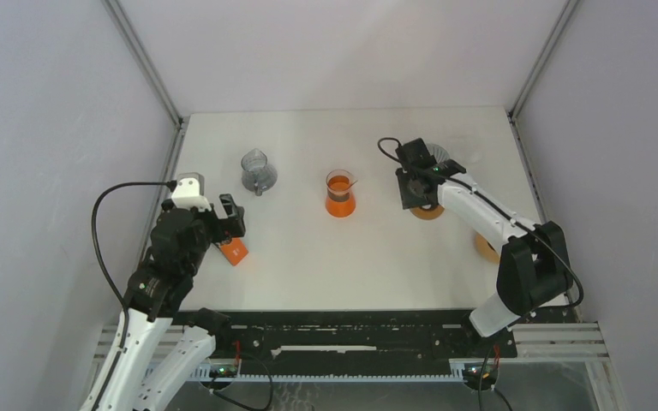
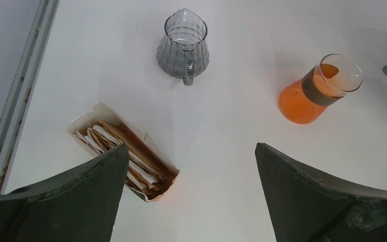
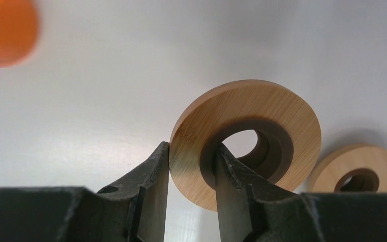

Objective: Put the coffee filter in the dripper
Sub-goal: Pick up the dripper holder from the center of the board, then place the dripper holder onto the coffee server.

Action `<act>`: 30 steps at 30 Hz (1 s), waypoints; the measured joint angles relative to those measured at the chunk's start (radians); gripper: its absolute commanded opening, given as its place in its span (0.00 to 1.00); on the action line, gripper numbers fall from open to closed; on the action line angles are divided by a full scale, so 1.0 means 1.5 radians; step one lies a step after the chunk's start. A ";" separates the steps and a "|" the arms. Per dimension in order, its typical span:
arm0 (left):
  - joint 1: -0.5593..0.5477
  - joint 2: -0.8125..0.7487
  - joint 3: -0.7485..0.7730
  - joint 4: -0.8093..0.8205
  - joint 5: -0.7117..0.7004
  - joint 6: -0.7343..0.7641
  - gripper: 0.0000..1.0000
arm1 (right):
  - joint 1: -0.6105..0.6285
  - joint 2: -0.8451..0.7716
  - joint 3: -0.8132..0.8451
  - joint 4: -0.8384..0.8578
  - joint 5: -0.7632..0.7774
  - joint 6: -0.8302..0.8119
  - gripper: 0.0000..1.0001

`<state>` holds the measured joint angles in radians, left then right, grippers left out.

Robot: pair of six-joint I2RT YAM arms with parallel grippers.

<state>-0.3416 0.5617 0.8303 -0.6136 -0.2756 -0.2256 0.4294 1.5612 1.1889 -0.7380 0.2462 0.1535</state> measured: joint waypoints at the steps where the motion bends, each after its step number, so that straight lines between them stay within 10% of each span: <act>1: 0.003 0.000 0.000 0.000 0.000 0.000 1.00 | 0.010 0.000 0.019 -0.004 -0.002 -0.006 0.35; 30: 0.041 0.024 0.000 0.002 0.019 -0.001 1.00 | 0.177 0.177 0.393 -0.099 -0.154 -0.207 0.35</act>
<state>-0.2802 0.5980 0.8303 -0.6109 -0.2466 -0.2276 0.6945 1.8267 1.7782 -0.8864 0.0158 -0.1566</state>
